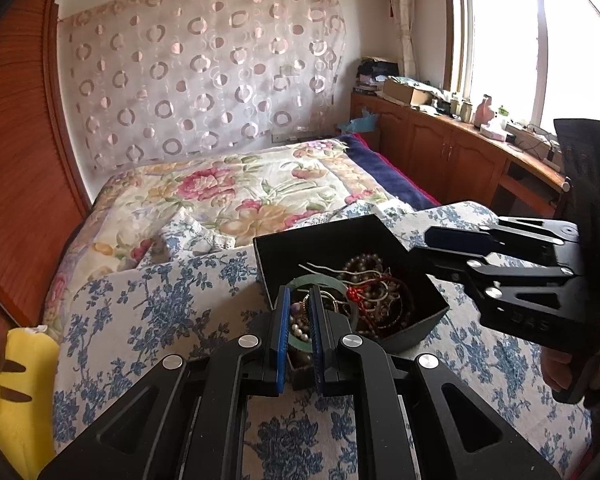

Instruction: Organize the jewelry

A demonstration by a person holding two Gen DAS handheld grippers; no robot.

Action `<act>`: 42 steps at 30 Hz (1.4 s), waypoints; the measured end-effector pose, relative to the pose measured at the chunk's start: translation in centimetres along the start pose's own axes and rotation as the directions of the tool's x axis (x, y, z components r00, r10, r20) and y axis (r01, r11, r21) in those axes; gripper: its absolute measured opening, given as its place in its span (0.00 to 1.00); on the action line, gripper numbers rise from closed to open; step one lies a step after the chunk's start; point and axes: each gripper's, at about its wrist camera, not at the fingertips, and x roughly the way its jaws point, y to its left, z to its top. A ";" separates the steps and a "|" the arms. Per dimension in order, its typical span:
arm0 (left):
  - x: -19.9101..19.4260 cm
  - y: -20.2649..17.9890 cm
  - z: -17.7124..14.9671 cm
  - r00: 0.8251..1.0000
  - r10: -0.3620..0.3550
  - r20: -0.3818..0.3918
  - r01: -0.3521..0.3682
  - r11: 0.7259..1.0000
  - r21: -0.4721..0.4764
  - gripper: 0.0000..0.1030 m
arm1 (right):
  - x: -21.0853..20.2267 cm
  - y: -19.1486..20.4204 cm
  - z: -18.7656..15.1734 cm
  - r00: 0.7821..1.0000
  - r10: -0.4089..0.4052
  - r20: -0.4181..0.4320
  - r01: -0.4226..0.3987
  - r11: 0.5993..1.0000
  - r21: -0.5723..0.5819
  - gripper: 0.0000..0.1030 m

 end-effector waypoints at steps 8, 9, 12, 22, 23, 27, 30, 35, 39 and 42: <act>2.2 0.0 1.4 1.000 -0.006 -0.021 0.006 1.000 -0.010 0.09 | -1.1 -0.8 -1.4 1.000 -0.019 0.003 0.019 1.000 -0.006 0.31; 2.6 -0.1 1.5 1.000 -0.004 -0.023 0.003 1.000 -0.008 0.09 | -1.2 -0.9 -1.6 1.000 -0.021 0.003 0.021 1.000 -0.005 0.31; 3.1 -0.4 2.1 1.000 0.006 -0.021 -0.006 1.000 0.001 0.09 | -1.5 -1.3 -2.2 1.000 -0.022 0.002 0.022 1.000 0.006 0.31; 2.8 -0.2 1.9 0.999 0.030 -0.016 -0.031 0.999 -0.011 0.26 | -2.3 -2.0 -3.0 0.999 -0.038 0.011 0.038 0.999 0.034 0.31; 2.5 -0.1 1.7 0.999 0.028 -0.015 -0.028 0.999 -0.015 0.30 | -2.4 -1.9 -3.1 0.999 -0.038 0.013 0.037 0.999 0.035 0.31; 1.3 0.0 1.2 0.999 0.038 0.000 -0.038 0.999 -0.021 0.51 | -2.9 -1.6 -3.3 0.999 -0.046 0.022 0.045 0.998 0.039 0.31; 0.2 0.1 0.7 0.998 0.055 0.022 -0.054 0.998 -0.027 0.74 | -3.4 -1.4 -3.4 0.998 -0.059 0.032 0.058 0.997 0.049 0.31; -1.5 0.5 -0.2 0.993 0.109 0.045 -0.108 0.993 -0.037 0.91 | -4.5 -0.9 -3.6 0.995 -0.085 0.051 0.081 0.994 0.074 0.33; -3.1 0.9 -0.9 0.990 0.126 0.055 -0.124 0.991 -0.048 0.92 | -5.8 -0.4 -3.5 0.991 -0.107 0.079 0.099 0.991 0.092 0.58; -4.5 0.7 -1.4 0.989 0.133 0.066 -0.131 0.991 -0.037 0.92 | -7.2 0.2 -3.5 0.987 -0.121 0.104 0.111 0.989 0.093 0.66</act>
